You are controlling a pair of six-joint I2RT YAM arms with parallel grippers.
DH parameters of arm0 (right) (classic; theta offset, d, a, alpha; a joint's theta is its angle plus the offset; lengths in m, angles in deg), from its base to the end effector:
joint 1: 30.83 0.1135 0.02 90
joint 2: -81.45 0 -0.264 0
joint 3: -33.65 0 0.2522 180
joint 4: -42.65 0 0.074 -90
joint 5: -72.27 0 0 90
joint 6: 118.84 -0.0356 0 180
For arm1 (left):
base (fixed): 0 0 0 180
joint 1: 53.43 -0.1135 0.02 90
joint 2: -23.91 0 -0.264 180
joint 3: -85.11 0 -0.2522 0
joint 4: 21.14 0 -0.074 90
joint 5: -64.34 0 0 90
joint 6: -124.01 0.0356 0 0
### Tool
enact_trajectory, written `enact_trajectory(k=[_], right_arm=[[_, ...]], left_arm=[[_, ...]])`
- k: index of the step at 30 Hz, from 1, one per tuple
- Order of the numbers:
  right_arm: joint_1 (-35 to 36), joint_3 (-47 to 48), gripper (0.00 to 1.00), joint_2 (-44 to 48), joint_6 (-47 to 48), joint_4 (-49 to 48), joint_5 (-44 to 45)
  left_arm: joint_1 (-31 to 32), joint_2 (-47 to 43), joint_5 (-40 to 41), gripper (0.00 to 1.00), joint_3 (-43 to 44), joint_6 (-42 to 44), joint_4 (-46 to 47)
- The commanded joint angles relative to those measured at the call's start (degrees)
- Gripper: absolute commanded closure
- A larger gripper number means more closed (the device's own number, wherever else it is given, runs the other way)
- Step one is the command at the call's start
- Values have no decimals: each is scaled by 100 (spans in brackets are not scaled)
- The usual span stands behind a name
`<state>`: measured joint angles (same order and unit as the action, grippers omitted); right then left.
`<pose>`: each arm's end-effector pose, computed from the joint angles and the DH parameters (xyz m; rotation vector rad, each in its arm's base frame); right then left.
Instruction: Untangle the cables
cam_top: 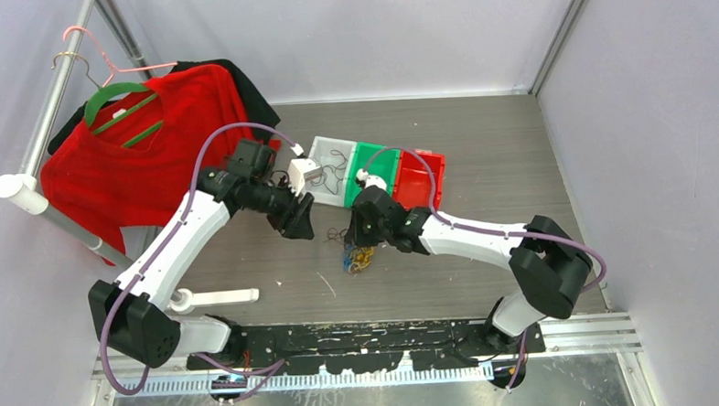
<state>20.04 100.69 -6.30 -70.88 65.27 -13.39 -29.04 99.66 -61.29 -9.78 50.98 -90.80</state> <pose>0.2073 0.2506 0.2130 -0.1480 2.4340 0.6987 0.2235 -0.1241 0.3210 1.0992 2.2993 -0.8579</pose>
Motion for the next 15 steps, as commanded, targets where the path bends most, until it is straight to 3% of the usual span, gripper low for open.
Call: enact_trajectory(k=[1,15], right_arm=[[220,173,99,199,209,-670,-507],[262,-315,99,970,-271,-1990,-1357]], left_arm=[[1,-192,9,51,-102,105,86],[5,-185,-334,49,-248,-75,187]])
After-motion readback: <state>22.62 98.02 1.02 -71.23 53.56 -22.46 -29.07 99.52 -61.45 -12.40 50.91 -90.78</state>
